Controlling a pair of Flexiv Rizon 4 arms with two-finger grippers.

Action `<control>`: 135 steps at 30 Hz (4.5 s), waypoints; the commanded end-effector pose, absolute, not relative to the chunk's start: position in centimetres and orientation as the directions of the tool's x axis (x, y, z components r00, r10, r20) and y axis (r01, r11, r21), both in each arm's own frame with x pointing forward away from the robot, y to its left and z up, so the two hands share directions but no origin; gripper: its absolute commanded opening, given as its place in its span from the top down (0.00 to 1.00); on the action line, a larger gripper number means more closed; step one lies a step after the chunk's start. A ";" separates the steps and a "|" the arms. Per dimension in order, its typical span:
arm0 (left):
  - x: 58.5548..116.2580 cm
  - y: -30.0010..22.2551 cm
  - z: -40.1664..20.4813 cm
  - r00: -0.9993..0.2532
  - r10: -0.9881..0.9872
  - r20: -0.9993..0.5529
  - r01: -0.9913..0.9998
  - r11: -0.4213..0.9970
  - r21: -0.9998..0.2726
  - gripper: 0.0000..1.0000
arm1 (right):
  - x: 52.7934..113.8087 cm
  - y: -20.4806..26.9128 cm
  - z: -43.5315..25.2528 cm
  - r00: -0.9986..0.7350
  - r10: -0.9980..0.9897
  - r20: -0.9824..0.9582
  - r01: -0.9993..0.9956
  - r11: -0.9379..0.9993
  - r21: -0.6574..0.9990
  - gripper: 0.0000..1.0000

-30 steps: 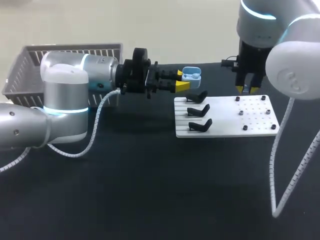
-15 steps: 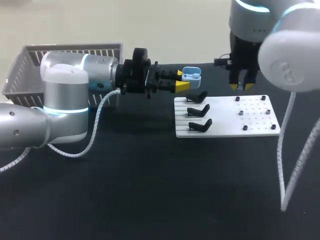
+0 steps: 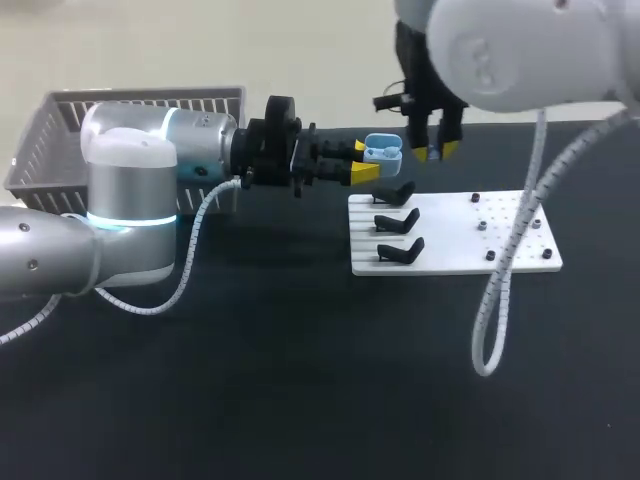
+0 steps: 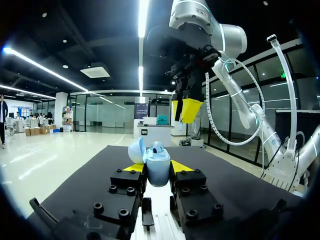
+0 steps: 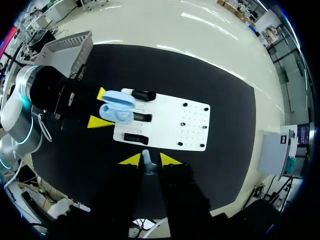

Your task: Pick up each earbud case from the left stands, insert the matching earbuds, close the lid, and place the case in the box.

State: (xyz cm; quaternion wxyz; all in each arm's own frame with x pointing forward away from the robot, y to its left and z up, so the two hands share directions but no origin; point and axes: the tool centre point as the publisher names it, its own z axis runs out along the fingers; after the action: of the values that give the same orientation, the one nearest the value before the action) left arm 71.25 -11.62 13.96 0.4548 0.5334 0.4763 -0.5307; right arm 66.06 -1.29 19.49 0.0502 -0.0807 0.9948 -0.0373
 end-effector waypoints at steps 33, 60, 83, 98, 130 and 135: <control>71.1 -11.6 13.9 -0.014 0.023 -1.000 0.992 -0.128 -0.017 1.00 | 70.0 3.8 19.8 -0.966 -0.249 0.074 -0.254 0.964 -0.078 1.00; 71.1 -11.6 13.9 -0.014 0.023 -1.000 0.992 -0.128 -0.017 1.00 | 70.0 4.4 18.8 -0.960 -0.276 0.052 -0.280 0.955 -0.094 1.00; 71.1 -11.6 13.9 -0.014 0.023 -1.000 0.992 -0.128 -0.017 1.00 | 70.1 4.6 18.5 -0.959 -0.283 0.022 -0.284 0.953 -0.104 1.00; 71.1 -11.6 13.9 -0.014 0.023 -1.000 0.992 -0.128 -0.017 1.00 | 70.3 4.5 18.0 -0.960 -0.278 0.032 -0.280 0.954 -0.104 1.00; 71.1 -11.6 13.9 -0.014 0.023 -1.000 0.992 -0.128 -0.017 1.00 | 71.2 4.5 16.7 -0.969 -0.247 0.026 -0.248 0.962 -0.114 1.00; 71.1 -11.6 13.9 -0.014 0.023 -1.000 0.992 -0.128 -0.017 1.00 | 71.0 4.3 17.0 -0.970 -0.242 0.021 -0.243 0.964 -0.105 0.00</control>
State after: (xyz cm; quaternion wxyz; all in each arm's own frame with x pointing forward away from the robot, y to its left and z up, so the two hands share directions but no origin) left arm 71.28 -11.62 13.90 0.4548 0.5333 0.4767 -0.5306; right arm 71.15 4.57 16.83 -0.0073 -0.1224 0.9909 -0.0561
